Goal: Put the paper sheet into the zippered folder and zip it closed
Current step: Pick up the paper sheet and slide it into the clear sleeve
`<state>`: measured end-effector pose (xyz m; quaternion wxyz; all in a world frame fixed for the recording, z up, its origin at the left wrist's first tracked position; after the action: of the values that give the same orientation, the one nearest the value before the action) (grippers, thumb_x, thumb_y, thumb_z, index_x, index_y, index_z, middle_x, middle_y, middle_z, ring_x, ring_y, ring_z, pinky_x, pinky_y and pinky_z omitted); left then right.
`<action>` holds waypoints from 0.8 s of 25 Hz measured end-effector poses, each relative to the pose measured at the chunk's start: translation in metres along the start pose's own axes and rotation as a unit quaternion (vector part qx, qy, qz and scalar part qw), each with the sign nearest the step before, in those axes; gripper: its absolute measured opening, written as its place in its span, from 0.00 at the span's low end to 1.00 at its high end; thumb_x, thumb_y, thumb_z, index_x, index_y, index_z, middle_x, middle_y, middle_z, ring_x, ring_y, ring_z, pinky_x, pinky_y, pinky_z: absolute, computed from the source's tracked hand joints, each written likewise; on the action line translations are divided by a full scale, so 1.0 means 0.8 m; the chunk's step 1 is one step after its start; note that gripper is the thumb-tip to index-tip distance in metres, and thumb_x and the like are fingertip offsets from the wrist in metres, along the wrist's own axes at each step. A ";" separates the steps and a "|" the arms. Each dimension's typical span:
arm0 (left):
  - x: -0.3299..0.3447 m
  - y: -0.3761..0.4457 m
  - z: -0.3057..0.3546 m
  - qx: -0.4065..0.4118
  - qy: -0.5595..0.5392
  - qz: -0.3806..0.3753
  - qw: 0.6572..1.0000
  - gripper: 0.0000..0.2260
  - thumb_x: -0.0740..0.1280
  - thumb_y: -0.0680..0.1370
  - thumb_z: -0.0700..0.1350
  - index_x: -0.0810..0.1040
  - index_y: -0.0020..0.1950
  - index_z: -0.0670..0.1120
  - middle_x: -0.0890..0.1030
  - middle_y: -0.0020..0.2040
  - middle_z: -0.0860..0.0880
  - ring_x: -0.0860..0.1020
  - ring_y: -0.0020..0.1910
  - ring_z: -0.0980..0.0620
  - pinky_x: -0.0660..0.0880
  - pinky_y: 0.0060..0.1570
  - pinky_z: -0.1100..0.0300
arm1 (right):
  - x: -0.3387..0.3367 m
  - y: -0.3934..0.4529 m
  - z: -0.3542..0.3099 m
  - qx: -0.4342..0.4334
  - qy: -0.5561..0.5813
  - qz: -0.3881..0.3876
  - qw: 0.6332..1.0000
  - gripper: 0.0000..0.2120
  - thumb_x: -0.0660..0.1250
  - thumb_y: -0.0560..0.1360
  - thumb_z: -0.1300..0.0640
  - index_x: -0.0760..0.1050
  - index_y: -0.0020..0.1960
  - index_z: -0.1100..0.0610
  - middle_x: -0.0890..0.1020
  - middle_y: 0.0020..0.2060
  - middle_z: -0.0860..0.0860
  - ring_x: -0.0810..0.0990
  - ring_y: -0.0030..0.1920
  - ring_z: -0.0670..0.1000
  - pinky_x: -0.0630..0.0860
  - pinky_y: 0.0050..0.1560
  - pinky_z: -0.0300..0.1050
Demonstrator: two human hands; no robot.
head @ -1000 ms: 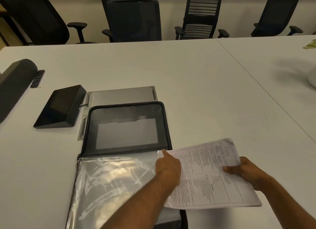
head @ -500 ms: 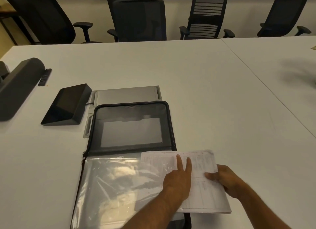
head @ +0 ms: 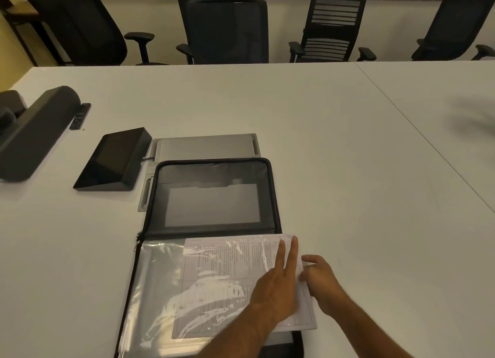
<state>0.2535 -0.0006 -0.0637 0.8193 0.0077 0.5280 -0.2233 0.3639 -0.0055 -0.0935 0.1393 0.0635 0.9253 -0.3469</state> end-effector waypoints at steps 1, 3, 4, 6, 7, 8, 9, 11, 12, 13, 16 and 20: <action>-0.005 -0.003 0.004 0.010 0.009 0.023 1.000 0.49 0.65 0.78 0.55 0.20 0.68 0.62 0.31 0.77 0.51 0.62 0.75 0.44 0.59 0.71 0.53 | -0.009 -0.001 0.002 -0.010 -0.011 0.035 0.999 0.14 0.66 0.73 0.67 0.74 0.57 0.55 0.81 0.52 0.54 0.80 0.49 0.55 0.81 0.51 0.54; -0.011 -0.005 0.011 0.020 0.018 0.048 0.998 0.44 0.61 0.79 0.57 0.21 0.69 0.61 0.29 0.75 0.53 0.47 0.78 0.44 0.41 0.68 0.54 | -0.010 -0.007 0.000 -0.044 -0.025 0.057 0.997 0.10 0.71 0.71 0.66 0.78 0.51 0.56 0.84 0.46 0.54 0.83 0.44 0.54 0.83 0.50 0.55; -0.013 -0.006 0.012 0.025 0.017 0.053 0.998 0.42 0.60 0.80 0.57 0.23 0.70 0.61 0.29 0.75 0.53 0.44 0.78 0.44 0.38 0.66 0.54 | -0.004 -0.012 -0.003 -0.062 -0.027 0.058 0.996 0.08 0.72 0.71 0.64 0.80 0.48 0.55 0.85 0.42 0.53 0.84 0.42 0.54 0.83 0.48 0.55; -0.010 -0.009 0.006 0.038 0.003 0.036 0.999 0.42 0.61 0.80 0.55 0.25 0.71 0.60 0.28 0.75 0.52 0.48 0.78 0.44 0.42 0.71 0.51 | 0.006 -0.020 -0.016 -0.108 -0.052 0.066 0.991 0.07 0.72 0.72 0.63 0.82 0.41 0.51 0.85 0.37 0.49 0.84 0.37 0.51 0.84 0.44 0.50; -0.003 -0.012 0.002 0.033 -0.032 0.002 0.999 0.44 0.64 0.79 0.53 0.25 0.72 0.60 0.29 0.75 0.52 0.57 0.77 0.45 0.54 0.73 0.50 | 0.010 -0.020 -0.023 -0.131 -0.071 0.068 0.986 0.09 0.71 0.73 0.62 0.82 0.39 0.50 0.85 0.34 0.47 0.84 0.35 0.50 0.84 0.41 0.46; 0.003 -0.016 0.002 0.020 -0.048 -0.005 0.999 0.46 0.67 0.78 0.49 0.27 0.73 0.59 0.31 0.77 0.50 0.68 0.71 0.47 0.67 0.69 0.51 | 0.014 -0.019 -0.029 -0.151 -0.093 0.064 0.982 0.10 0.70 0.74 0.62 0.82 0.37 0.49 0.85 0.33 0.46 0.84 0.34 0.49 0.84 0.40 0.44; -0.010 0.000 -0.016 0.001 -0.064 0.070 0.996 0.45 0.69 0.77 0.45 0.34 0.77 0.56 0.39 0.79 0.47 0.75 0.64 0.48 0.75 0.61 0.52 | 0.022 -0.020 -0.031 -0.157 -0.109 0.053 0.980 0.11 0.68 0.75 0.62 0.82 0.36 0.51 0.85 0.32 0.47 0.84 0.34 0.49 0.84 0.41 0.44; 0.023 0.019 -0.017 -0.078 -0.100 -0.019 0.992 0.27 0.67 0.79 0.40 0.62 0.77 0.43 0.69 0.73 0.38 0.81 0.56 0.43 0.76 0.59 0.48 | 0.037 -0.018 -0.025 -0.127 -0.108 0.013 0.986 0.12 0.64 0.77 0.61 0.80 0.37 0.52 0.83 0.32 0.47 0.82 0.33 0.48 0.82 0.45 0.50; 0.044 0.023 -0.020 -0.163 -0.071 -0.087 0.980 0.19 0.63 0.81 0.38 0.69 0.71 0.37 0.75 0.64 0.33 0.80 0.57 0.38 0.72 0.63 0.44 | 0.045 -0.018 -0.020 -0.105 -0.104 -0.004 0.989 0.12 0.62 0.78 0.61 0.77 0.39 0.50 0.81 0.33 0.45 0.80 0.35 0.47 0.80 0.45 0.51; 0.056 0.024 -0.025 -0.203 -0.080 -0.135 0.967 0.17 0.60 0.82 0.36 0.68 0.70 0.34 0.74 0.61 0.29 0.77 0.60 0.35 0.69 0.65 0.41 | 0.054 -0.020 -0.017 -0.092 -0.108 -0.018 0.990 0.11 0.61 0.79 0.60 0.76 0.40 0.49 0.80 0.35 0.44 0.79 0.37 0.46 0.78 0.46 0.48; -0.019 -0.004 -0.071 -0.097 -0.028 0.038 0.994 0.34 0.64 0.80 0.39 0.48 0.80 0.51 0.64 0.75 0.43 0.73 0.67 0.43 0.68 0.65 0.54 | 0.066 -0.025 -0.026 -0.117 -0.125 -0.030 0.985 0.11 0.61 0.78 0.62 0.81 0.43 0.54 0.84 0.37 0.46 0.83 0.38 0.45 0.80 0.46 0.39; -0.080 -0.062 -0.132 -0.120 -0.197 0.072 0.970 0.41 0.72 0.74 0.48 0.47 0.74 0.68 0.66 0.71 0.61 0.81 0.49 0.53 0.78 0.49 0.64 | 0.064 -0.027 -0.022 -0.078 -0.054 -0.062 0.994 0.14 0.61 0.78 0.66 0.82 0.50 0.53 0.83 0.48 0.46 0.82 0.48 0.47 0.81 0.53 0.48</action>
<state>0.1221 0.0039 -0.0436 0.9162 -0.0970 0.3768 -0.0960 0.3063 -0.0095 -0.0829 0.1720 -0.0240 0.9427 -0.2850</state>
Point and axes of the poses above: each hand's wrist, its own y-axis towards the middle knuckle, its own x-axis out of the palm, z = x × y, the point moved 10 cm from there along y, towards the middle knuckle
